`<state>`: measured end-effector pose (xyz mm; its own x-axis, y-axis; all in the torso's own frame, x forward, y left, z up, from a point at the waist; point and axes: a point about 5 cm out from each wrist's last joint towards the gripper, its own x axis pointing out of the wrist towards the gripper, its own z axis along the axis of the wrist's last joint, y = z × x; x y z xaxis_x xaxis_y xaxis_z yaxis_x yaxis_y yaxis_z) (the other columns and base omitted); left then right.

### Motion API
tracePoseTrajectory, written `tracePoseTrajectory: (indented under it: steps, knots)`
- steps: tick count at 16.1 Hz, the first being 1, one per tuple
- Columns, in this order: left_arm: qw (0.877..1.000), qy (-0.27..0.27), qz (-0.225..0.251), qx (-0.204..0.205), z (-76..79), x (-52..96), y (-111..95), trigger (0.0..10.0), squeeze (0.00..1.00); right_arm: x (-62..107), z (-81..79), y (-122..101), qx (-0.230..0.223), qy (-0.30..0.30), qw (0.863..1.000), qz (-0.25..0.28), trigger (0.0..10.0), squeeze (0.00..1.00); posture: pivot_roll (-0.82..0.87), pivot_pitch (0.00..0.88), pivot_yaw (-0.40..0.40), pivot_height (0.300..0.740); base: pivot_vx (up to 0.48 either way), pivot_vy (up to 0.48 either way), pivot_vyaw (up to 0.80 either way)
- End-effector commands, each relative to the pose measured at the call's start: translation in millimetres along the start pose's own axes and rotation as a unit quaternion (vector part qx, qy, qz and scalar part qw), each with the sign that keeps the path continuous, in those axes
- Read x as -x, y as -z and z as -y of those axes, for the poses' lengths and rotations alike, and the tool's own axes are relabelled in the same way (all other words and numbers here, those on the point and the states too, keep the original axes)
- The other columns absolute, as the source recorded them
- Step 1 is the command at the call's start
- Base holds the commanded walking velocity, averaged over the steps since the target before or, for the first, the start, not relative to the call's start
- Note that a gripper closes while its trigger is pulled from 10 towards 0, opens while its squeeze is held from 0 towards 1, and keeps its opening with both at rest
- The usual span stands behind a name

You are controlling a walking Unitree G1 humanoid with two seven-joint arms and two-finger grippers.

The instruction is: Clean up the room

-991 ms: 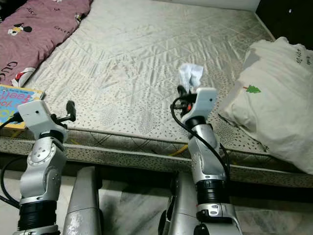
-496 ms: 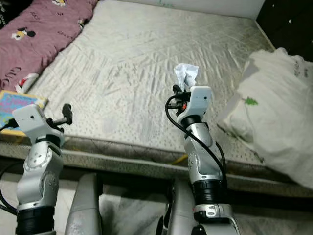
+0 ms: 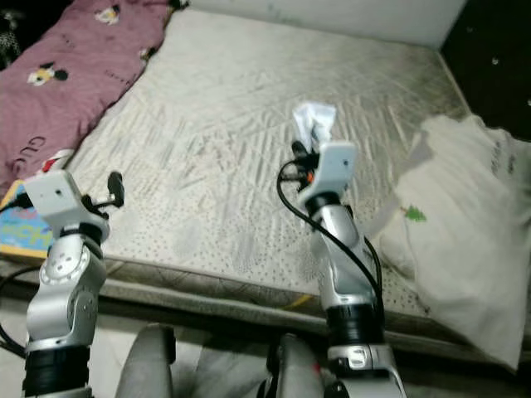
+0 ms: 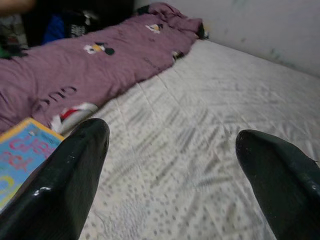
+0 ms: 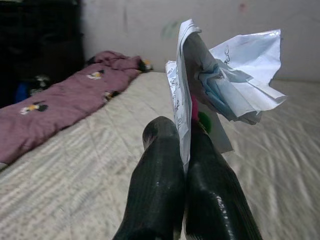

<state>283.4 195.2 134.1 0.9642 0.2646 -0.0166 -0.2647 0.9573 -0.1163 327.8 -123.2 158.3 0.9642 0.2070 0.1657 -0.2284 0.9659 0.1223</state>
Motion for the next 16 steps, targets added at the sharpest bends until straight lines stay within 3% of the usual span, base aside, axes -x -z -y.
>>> tracePoseTrajectory:
  steps: [1,5,9,13,16]
  knots:
    - [1.000,-0.003,0.002,0.000,-0.6,-0.3,0,10.0,0.00,-2.2,-0.7,-2,0.005,-0.002,1.000,0.002,10.0,0.00,0.13,0.000,-0.109,0.722,0.000,0.000,0.00]
    - [1.000,0.023,-0.003,-0.010,9.8,-1.8,3,10.0,0.00,1.8,-0.9,-4,0.018,0.002,1.000,0.006,10.0,0.00,0.09,0.000,-0.094,0.740,0.000,0.000,0.00]
    - [1.000,0.021,-0.005,-0.012,10.1,-3.2,5,10.0,0.00,8.4,-3.1,2,0.022,0.007,1.000,-0.004,10.0,0.00,0.09,0.000,-0.097,0.740,0.000,0.000,0.00]
    - [0.998,0.053,-0.014,0.015,21.8,-0.4,11,10.0,0.00,6.6,1.0,6,0.029,0.016,0.999,-0.012,10.0,0.00,0.08,0.000,-0.099,0.740,0.000,0.000,0.00]
    - [0.998,0.062,-0.016,0.026,24.6,-0.4,13,10.0,0.00,6.3,5.0,7,0.021,0.030,0.999,-0.020,10.0,0.00,0.08,0.000,-0.100,0.740,0.000,0.000,-0.73]
